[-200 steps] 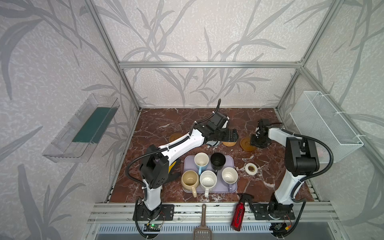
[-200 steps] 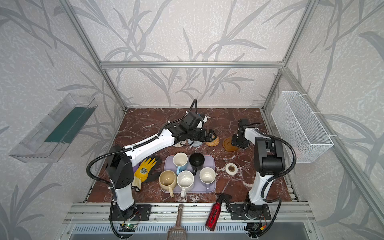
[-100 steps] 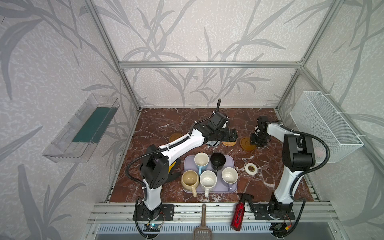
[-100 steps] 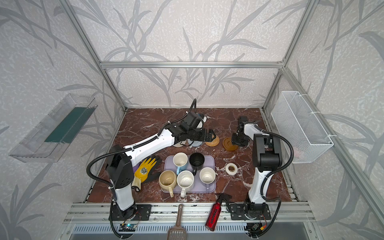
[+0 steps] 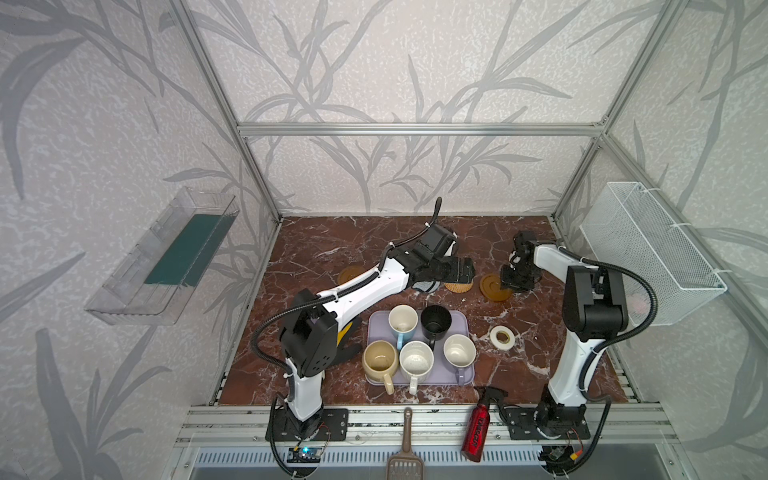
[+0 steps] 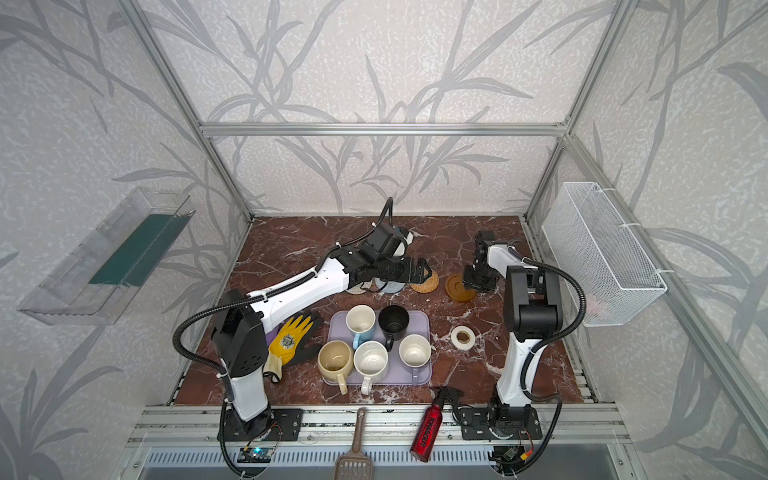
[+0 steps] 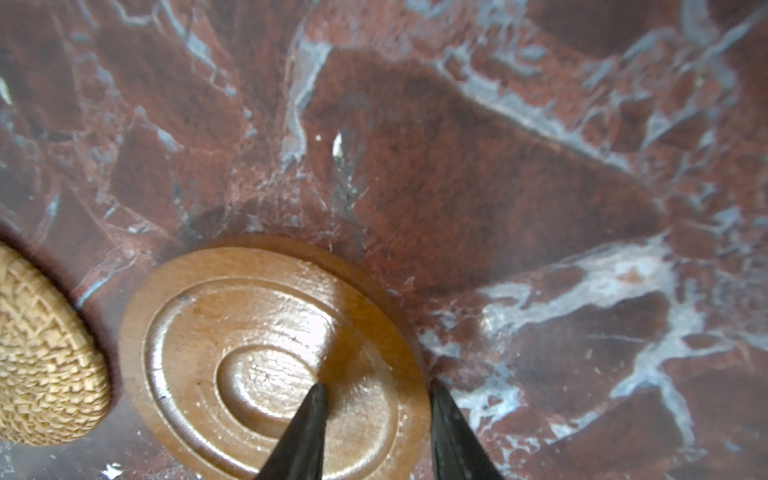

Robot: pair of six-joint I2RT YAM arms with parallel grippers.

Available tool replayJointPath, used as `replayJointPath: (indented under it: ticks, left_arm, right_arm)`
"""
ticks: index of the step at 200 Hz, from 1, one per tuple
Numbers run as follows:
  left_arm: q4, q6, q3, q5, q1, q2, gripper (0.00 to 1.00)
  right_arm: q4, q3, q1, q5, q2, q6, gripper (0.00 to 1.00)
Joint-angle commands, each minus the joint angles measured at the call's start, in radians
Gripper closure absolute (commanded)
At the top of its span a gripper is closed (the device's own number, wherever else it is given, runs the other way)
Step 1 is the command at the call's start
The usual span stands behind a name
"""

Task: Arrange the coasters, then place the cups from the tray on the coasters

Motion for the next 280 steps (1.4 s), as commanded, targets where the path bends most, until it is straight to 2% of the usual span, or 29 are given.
replayJointPath:
  ticks: [1,24,73,197,238,280]
  left_arm:
    - [-0.005,-0.004,0.024,-0.016,-0.001,-0.011,0.01]
    - [0.002,-0.012,0.024,-0.009,-0.003,-0.011,0.01]
    - [0.006,-0.018,0.011,-0.012,-0.002,-0.015,0.01]
    - [0.018,-0.022,-0.023,-0.019,-0.002,-0.041,0.01]
    - [0.012,-0.023,-0.031,-0.020,-0.002,-0.056,0.01]
    - [-0.054,0.009,-0.012,-0.050,-0.002,-0.123,0.01]
  right_arm:
    - [0.094,-0.003,0.007,0.013,0.034,0.020,0.63]
    - [0.109,0.000,0.004,-0.021,0.022,0.028,0.63]
    - [0.121,-0.025,0.006,0.006,-0.025,0.021,0.64]
    - [0.102,-0.014,0.005,0.041,-0.015,0.020,0.63]
    - [0.084,-0.005,0.006,-0.021,-0.062,0.005,0.57]
    - [0.048,-0.019,0.008,-0.032,-0.197,0.023,0.40]
